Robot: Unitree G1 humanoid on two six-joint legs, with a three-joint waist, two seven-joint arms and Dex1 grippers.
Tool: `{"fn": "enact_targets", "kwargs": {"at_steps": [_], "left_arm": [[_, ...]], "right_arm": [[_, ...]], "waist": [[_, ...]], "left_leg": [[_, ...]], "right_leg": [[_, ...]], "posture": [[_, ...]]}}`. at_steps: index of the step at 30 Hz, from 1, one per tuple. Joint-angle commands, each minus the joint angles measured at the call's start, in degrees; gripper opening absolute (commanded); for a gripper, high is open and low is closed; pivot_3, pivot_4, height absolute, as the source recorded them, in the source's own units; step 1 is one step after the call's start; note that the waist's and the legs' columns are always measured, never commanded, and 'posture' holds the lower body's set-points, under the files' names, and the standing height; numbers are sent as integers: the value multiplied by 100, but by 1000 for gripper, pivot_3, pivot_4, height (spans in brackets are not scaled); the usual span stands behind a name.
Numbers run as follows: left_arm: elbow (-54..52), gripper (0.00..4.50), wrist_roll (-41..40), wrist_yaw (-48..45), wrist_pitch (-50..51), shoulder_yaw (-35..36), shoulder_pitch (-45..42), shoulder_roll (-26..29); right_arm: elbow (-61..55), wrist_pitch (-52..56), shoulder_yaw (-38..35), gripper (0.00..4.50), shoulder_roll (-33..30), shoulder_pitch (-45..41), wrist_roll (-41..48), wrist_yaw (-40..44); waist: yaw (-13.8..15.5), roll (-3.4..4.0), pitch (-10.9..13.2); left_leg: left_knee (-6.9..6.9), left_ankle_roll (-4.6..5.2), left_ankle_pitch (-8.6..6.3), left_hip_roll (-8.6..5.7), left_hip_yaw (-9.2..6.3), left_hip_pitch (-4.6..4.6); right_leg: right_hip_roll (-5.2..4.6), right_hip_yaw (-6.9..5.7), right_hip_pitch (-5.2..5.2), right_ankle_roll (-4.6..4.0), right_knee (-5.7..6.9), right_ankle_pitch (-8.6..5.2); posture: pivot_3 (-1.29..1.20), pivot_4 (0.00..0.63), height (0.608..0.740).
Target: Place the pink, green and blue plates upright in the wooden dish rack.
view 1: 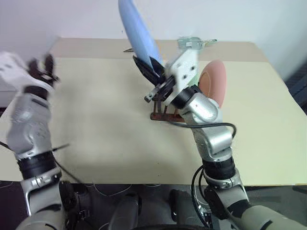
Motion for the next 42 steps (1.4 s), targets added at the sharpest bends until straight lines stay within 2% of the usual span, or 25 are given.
{"fn": "enact_targets", "kwargs": {"at_steps": [1,5,12,31,41,42], "left_arm": [[-749,2494,661,-1306,-593,-1313,889,309],[-1018,2494,762,-2083,-746,-1848,1405,479],[-1152,2494,910,-2573,-766,-2160,1573,442],[-1321,2494,968,-2689,-535,-2182,1529,271],[-1426,2494,958,-2775,-430,-2214,1472,218],[-1432,2543,961,-2775,-422,-2213,1467,207]], "right_arm": [[-746,1404,-792,0,388,157,1670,-934],[-908,2103,-1235,0,625,188,2598,-1910],[-956,2460,-1295,0,457,212,3249,-2708],[-714,2201,-1463,0,259,51,4188,-4118],[156,2094,-1385,0,79,-595,4049,-4471],[271,2085,-1363,363,33,-677,3960,-4453]], "waist": [[-45,10,0],[-118,24,8],[-132,48,0],[-127,47,-1],[-130,47,-1],[-131,48,-1]], "left_leg": [[-4,0,0,2,1,0],[-24,-1,1,8,0,-11],[-58,0,4,12,6,-2],[-54,1,4,11,8,-2],[-52,2,5,11,11,-2],[-52,2,5,11,10,-2]], "right_leg": [[2,1,-5,-13,0,-6],[7,7,-39,-25,5,-7],[16,15,-66,-30,6,2],[15,16,-63,-19,4,7],[15,16,-62,-19,5,7],[16,16,-62,-19,5,7]], "posture": [[0,150,740],[0,150,740],[0,150,740],[0,150,740],[0,150,740],[0,150,740]]}}
